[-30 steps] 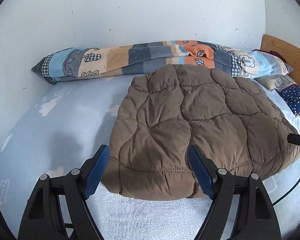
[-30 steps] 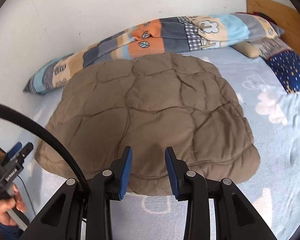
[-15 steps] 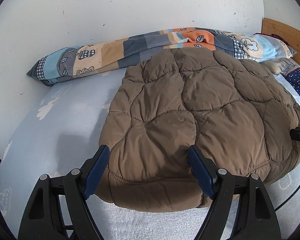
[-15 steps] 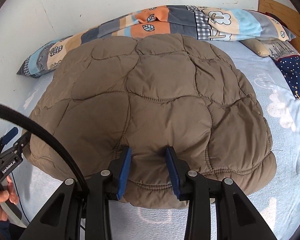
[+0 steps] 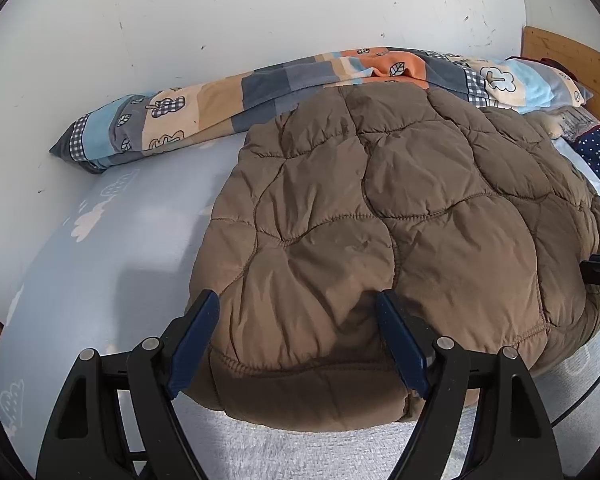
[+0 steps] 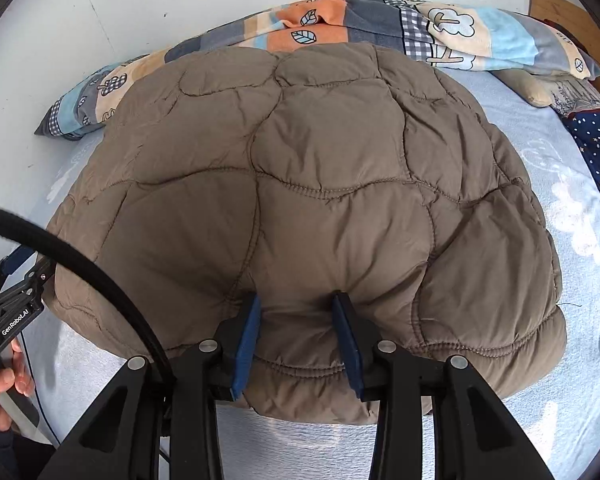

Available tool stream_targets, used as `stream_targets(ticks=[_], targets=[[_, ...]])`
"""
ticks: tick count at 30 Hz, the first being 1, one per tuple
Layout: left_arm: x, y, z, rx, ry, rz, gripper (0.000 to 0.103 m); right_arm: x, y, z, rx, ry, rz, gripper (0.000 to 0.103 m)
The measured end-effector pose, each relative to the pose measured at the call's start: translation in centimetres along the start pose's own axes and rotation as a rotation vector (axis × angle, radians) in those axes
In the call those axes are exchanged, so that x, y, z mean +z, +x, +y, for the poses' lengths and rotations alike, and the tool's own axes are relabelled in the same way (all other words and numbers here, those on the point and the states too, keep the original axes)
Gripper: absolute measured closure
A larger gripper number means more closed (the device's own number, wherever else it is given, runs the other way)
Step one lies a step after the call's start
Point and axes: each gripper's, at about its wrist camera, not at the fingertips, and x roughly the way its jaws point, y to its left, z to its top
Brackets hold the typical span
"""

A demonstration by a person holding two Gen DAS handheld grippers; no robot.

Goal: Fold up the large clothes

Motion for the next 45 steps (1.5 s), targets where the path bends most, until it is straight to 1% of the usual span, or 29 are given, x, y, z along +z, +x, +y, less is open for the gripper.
stream_targets(ticks=[6,9,12,14,15,16,17,18,19,20,22,23,24,25,26,27,29,31,34,37,39,42,45], targets=[[0.1,0.2,0.2,-0.009,-0.001,0.007,0.022,0.1,0.1,-0.3,0.022,0.003,0.002,0.060],[0.3,0.6,0.8,-0.038,-0.020,0.023,0.022,0.2,-0.3,-0.8,0.059,0.019,0.004,0.054],[0.8,0.9,1.6,-0.081,-0.034,0.042,0.021,0.5,-0.9,-1.3,0.106,0.038,-0.001,0.050],[1.5,0.9,2.8,-0.123,-0.058,0.048,0.021,1.0,-2.1,-2.1,0.163,0.066,-0.039,0.050],[2.0,0.9,3.9,-0.141,-0.073,0.045,0.021,1.3,-3.0,-2.8,0.197,0.085,-0.076,0.050],[2.4,1.0,4.9,-0.150,-0.086,0.043,0.021,1.5,-3.7,-3.6,0.208,0.102,-0.111,0.050],[2.8,1.1,6.0,-0.155,-0.107,0.045,0.021,1.8,-4.5,-4.5,0.200,0.122,-0.146,0.049],[3.2,1.6,7.7,-0.166,-0.140,0.056,0.021,1.9,-5.2,-5.7,0.187,0.146,-0.176,0.045],[3.4,2.2,9.2,-0.175,-0.177,0.070,0.021,2.0,-5.7,-6.7,0.183,0.169,-0.197,0.043],[3.5,2.9,10.7,-0.187,-0.225,0.087,0.021,2.1,-6.1,-8.1,0.175,0.194,-0.212,0.042],[3.4,4.9,13.5,-0.248,-0.337,0.141,0.021,2.2,-6.7,-10.7,0.143,0.246,-0.229,0.039],[3.2,6.0,14.7,-0.299,-0.400,0.168,0.021,2.1,-6.8,-12.0,0.131,0.275,-0.234,0.037],[2.8,7.3,16.0,-0.366,-0.475,0.203,0.021,2.2,-6.7,-13.3,0.126,0.300,-0.228,0.031],[2.6,8.2,16.6,-0.409,-0.514,0.230,0.021,2.2,-6.5,-14.6,0.128,0.324,-0.213,0.027],[2.4,9.4,17.0,-0.462,-0.540,0.265,0.021,2.2,-6.3,-15.8,0.131,0.343,-0.198,0.026],[2.5,10.2,16.9,-0.487,-0.537,0.292,0.021,2.2,-6.2,-16.8,0.132,0.358,-0.183,0.025],[2.6,11.3,16.5,-0.517,-0.508,0.316,0.021,1.8,-5.6,-18.8,0.144,0.379,-0.144,0.021],[2.6,12.6,15.8,-0.576,-0.479,0.357,0.021,1.6,-4.8,-20.3,0.155,0.386,-0.104,0.020],[2.6,13.8,15.2,-0.605,-0.453,0.391,0.021,1.2,-3.1,-21.5,0.187,0.376,-0.041,0.018],[2.3,14.9,15.4,-0.648,-0.475,0.416,0.021,0.8,-1.3,-22.0,0.228,0.371,0.008,0.017],[1.8,15.8,15.5,-0.657,-0.478,0.438,0.019,0.8,-0.3,-22.4,0.267,0.373,0.027,0.016],[1.7,17.2,15.3,-0.681,-0.480,0.459,0.015,0.9,1.0,-22.6,0.300,0.369,0.050,0.014],[1.7,17.9,15.2,-0.705,-0.452,0.461,0.012,1.2,2.4,-22.9,0.322,0.383,0.063,0.013]])
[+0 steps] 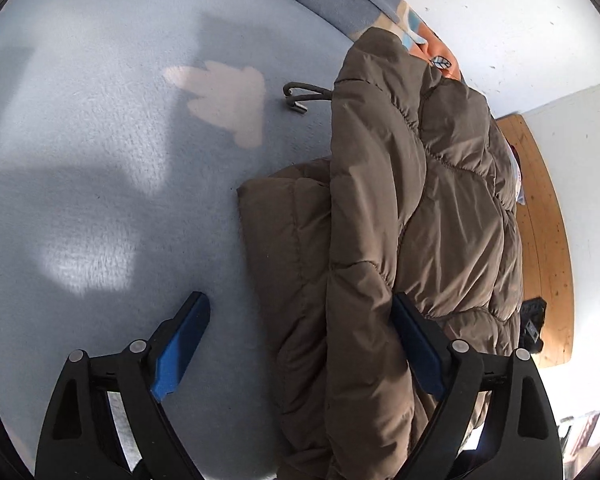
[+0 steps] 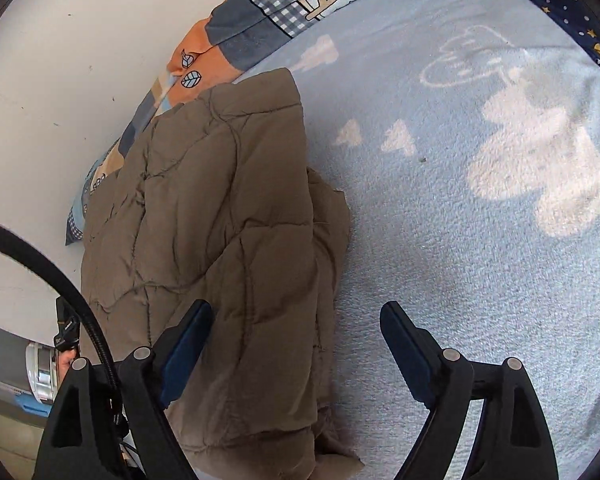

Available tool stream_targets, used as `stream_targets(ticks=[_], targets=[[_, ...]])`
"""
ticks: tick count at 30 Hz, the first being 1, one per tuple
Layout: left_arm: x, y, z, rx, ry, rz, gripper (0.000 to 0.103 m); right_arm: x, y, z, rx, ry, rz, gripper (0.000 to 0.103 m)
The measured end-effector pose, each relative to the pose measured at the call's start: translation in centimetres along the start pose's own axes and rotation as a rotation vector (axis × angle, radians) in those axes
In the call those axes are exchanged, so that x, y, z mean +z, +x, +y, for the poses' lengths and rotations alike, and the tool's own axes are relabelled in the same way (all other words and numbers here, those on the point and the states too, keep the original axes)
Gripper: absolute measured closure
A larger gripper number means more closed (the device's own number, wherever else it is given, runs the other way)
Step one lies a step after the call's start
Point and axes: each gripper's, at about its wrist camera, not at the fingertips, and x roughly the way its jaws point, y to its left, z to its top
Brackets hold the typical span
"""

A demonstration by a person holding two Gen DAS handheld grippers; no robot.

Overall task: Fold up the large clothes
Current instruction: 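Grasp the jacket side with both tools and fold it over the body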

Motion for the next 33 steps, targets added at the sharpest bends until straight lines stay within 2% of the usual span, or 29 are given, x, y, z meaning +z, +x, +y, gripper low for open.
stream_targets(ticks=[8,13,18,19,20,21,22,23,25,29,33], targets=[[1.9,1.6,0.3,-0.050,0.053,0.060,0.006,2.0,4.1,-1.4,0.126,0.025,0.087,0.002],[3.2,2.4,0.3,-0.066,0.094,0.087,0.004,3.2,6.7,0.6,0.178,-0.110,0.170,0.000],[5.3,4.0,-1.9,-0.026,0.156,0.067,0.004,3.3,8.1,2.7,0.172,-0.202,0.175,0.000],[5.5,4.0,-2.3,-0.034,0.171,0.057,0.010,3.0,8.0,2.9,0.169,-0.214,0.162,0.006],[5.7,4.0,-2.7,-0.051,0.186,0.054,0.021,2.8,7.8,3.2,0.183,-0.229,0.154,0.013],[5.8,3.7,-3.1,-0.059,0.208,0.048,0.027,2.6,7.6,3.4,0.204,-0.236,0.151,0.028],[5.9,3.5,-3.5,-0.060,0.220,0.048,0.041,2.4,7.3,3.8,0.206,-0.251,0.138,0.040],[6.1,3.3,-4.0,-0.059,0.231,0.046,0.050,2.2,7.0,4.6,0.191,-0.285,0.123,0.044],[6.2,3.0,-5.0,-0.025,0.253,0.042,0.058,1.6,6.2,5.7,0.146,-0.338,0.106,0.052],[6.1,2.8,-7.0,0.029,0.290,0.017,0.070,0.7,4.8,7.3,0.106,-0.397,0.054,0.061],[4.9,1.6,-8.2,0.041,0.282,-0.023,0.075,-0.1,3.2,8.9,0.073,-0.449,0.008,0.066]])
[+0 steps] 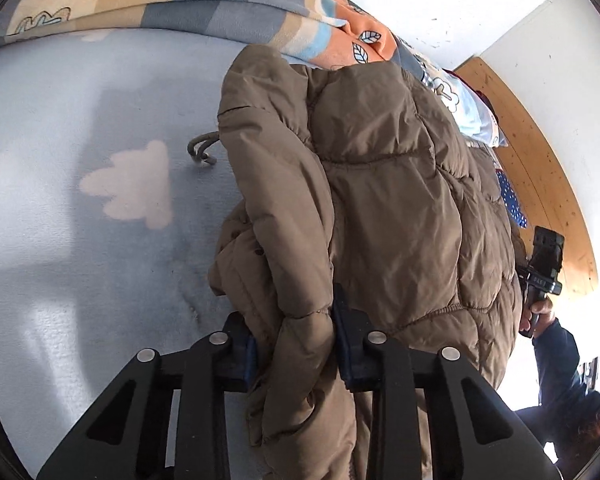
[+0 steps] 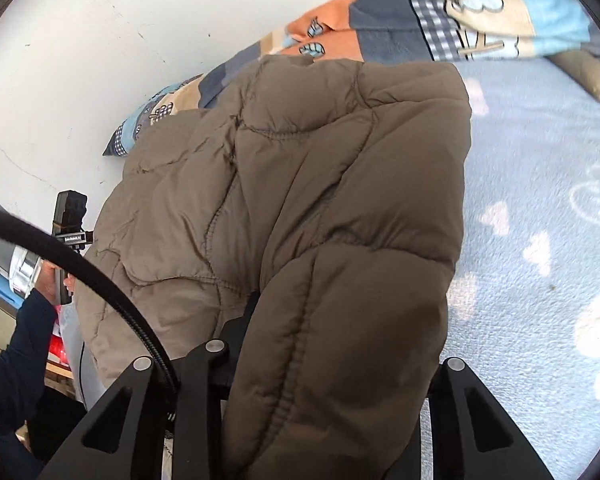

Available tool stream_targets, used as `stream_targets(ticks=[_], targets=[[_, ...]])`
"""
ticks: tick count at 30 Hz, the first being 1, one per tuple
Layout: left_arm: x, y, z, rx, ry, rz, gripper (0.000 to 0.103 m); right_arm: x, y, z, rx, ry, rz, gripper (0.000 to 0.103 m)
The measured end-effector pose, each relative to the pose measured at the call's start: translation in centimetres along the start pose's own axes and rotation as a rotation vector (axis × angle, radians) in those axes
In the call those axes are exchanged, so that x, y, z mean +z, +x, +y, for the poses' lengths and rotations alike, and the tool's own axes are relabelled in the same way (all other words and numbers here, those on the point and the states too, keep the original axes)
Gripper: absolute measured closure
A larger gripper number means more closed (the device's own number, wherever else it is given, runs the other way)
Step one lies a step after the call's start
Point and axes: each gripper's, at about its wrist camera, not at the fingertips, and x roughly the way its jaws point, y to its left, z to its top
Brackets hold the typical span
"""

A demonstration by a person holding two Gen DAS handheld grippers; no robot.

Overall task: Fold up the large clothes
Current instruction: 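Grasp the jacket side with both tools and fold it over the body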

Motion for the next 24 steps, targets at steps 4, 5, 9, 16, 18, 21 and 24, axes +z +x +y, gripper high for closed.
stream_targets(ticks=[4,5,9,16,18,21,24], targets=[[-0.9,-1.5,-1.3,0.015,0.027,-0.019,0.076,0.8,-1.1,1.3,-0.021,-0.036,-0.031,0.069],[-1.0,-1.9,-1.7,0.012,0.030,-0.023,0.076,0.8,-1.7,1.4,-0.020,-0.039,-0.037,0.069],[-1.4,-3.0,-3.3,0.012,0.049,-0.031,0.076,1.3,-2.5,1.9,-0.021,-0.049,-0.051,0.070],[-3.7,-6.5,-6.0,0.004,0.083,-0.046,0.076,0.1,-6.8,3.3,-0.007,-0.074,-0.074,0.070],[-4.8,-7.5,-6.5,0.004,0.083,-0.052,0.076,-0.8,-8.0,4.1,-0.011,-0.092,-0.078,0.070],[-7.0,-8.9,-6.8,0.004,0.078,-0.055,0.076,-2.3,-9.3,5.4,-0.018,-0.106,-0.078,0.071],[-9.2,-9.9,-7.3,0.007,0.070,-0.052,0.076,-3.7,-10.2,6.0,-0.015,-0.108,-0.072,0.071]])
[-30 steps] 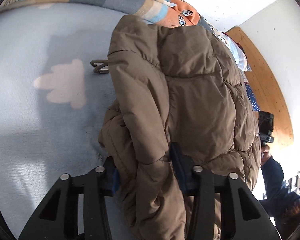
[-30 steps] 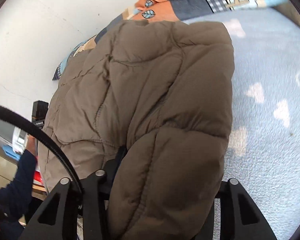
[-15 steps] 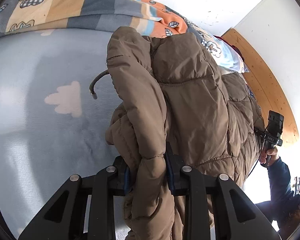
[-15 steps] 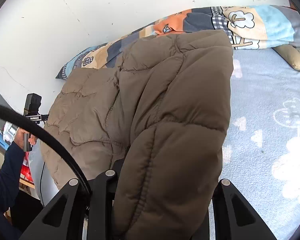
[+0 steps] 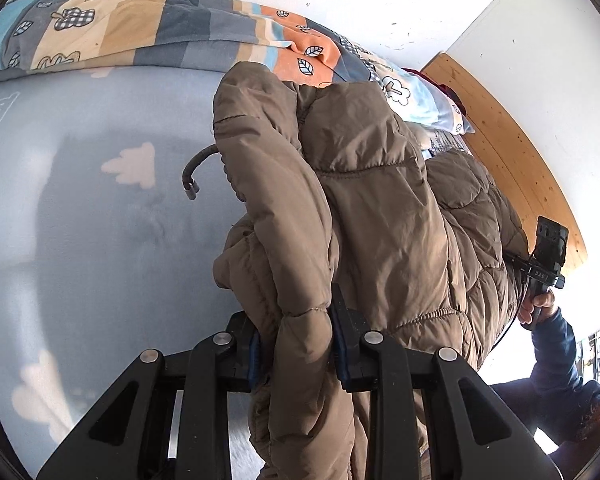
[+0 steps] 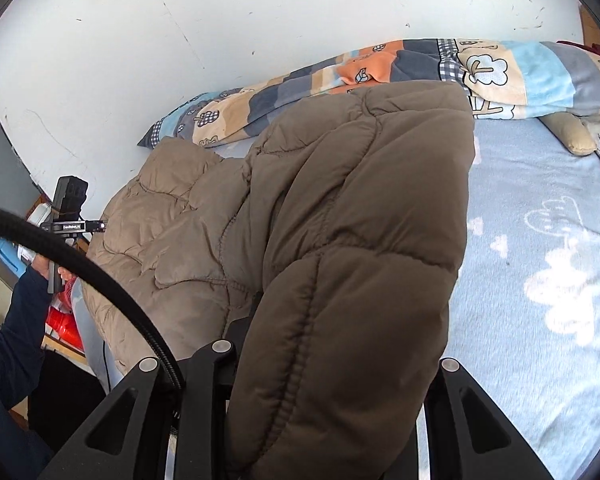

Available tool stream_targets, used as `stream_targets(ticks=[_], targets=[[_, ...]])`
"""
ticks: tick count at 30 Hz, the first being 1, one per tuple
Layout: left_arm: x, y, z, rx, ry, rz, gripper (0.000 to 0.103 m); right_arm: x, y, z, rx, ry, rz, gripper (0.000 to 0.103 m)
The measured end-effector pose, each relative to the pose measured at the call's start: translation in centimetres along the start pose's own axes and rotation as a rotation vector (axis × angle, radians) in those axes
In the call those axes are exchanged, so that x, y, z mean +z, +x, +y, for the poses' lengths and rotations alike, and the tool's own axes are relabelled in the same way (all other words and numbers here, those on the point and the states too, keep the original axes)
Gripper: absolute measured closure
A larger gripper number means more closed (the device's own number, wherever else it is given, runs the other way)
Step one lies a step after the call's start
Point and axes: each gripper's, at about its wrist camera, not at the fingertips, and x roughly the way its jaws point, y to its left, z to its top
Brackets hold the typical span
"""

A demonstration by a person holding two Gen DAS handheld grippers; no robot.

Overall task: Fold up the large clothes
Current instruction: 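Grasp the jacket side with both tools and fold it over the body, then press the new fold flat and open both tools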

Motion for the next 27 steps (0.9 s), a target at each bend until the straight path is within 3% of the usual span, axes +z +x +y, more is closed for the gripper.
stream_targets(ticks=[8,10,11,13,15,20,23,27], targets=[[-5.5,1.3,1.7,0.039,-0.097,0.058,0.071,-2.6,1.9,-1.1,-0.019,0.058,0.088,0.070],[-6.5,2.2,3.0,0.048,-0.169,0.051,0.065,-3.5,3.7,-3.0,-0.037,0.153,0.136,0.060],[-6.8,2.5,3.5,0.058,-0.195,0.043,0.056,-4.0,4.6,-4.1,-0.030,0.218,0.159,0.056],[-7.3,2.5,3.9,0.065,-0.218,0.012,0.053,-4.8,5.6,-5.6,-0.059,0.306,0.179,0.036],[-7.7,1.9,4.0,0.082,-0.244,-0.004,0.046,-4.8,5.4,-5.9,-0.079,0.351,0.193,0.032],[-9.6,-2.4,3.4,0.161,-0.291,-0.139,0.038,-4.7,1.8,-4.9,-0.214,0.368,0.168,0.030],[-11.3,-5.7,2.1,0.249,-0.298,-0.265,0.032,-5.8,-2.0,-4.6,-0.265,0.418,0.086,0.028],[-14.0,-8.3,-3.6,0.379,-0.198,-0.420,0.025,-7.9,-7.5,-2.5,-0.460,0.447,-0.071,0.017]])
